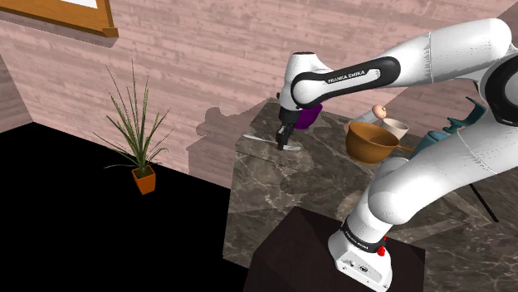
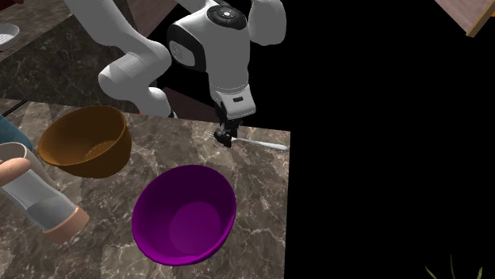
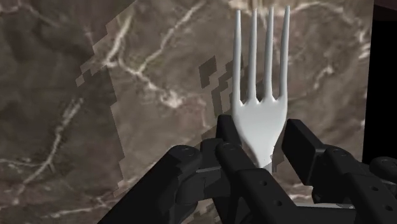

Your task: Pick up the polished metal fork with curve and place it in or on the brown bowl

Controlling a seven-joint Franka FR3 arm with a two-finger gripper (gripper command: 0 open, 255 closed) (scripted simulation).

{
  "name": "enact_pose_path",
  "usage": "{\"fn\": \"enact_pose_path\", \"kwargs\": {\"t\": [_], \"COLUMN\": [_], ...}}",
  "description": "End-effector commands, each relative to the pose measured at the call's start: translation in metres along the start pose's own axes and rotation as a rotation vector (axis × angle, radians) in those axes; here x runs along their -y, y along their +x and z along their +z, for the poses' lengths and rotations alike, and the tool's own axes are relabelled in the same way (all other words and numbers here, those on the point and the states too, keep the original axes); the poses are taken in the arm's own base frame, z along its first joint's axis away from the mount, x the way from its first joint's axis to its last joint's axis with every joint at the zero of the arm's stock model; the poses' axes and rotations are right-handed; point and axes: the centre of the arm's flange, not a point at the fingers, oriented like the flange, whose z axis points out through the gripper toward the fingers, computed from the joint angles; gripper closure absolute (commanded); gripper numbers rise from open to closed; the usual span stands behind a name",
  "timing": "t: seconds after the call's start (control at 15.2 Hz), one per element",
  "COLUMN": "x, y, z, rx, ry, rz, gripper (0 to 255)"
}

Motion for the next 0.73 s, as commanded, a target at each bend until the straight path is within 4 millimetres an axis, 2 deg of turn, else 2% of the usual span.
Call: {"fn": "enact_pose_path", "kwargs": {"t": [0.0,0.26,0.66], "x": [-0.002,-0.002,-0.003], "y": [0.0,-0.001,-0.003], "z": [0.003,0.002,-0.029], "rx": [0.006,0.006,0.006], "ry": [-0.002,-0.002,-0.002], "rz": [0.003,0.002,0.002], "gripper": [255,255,255]}}
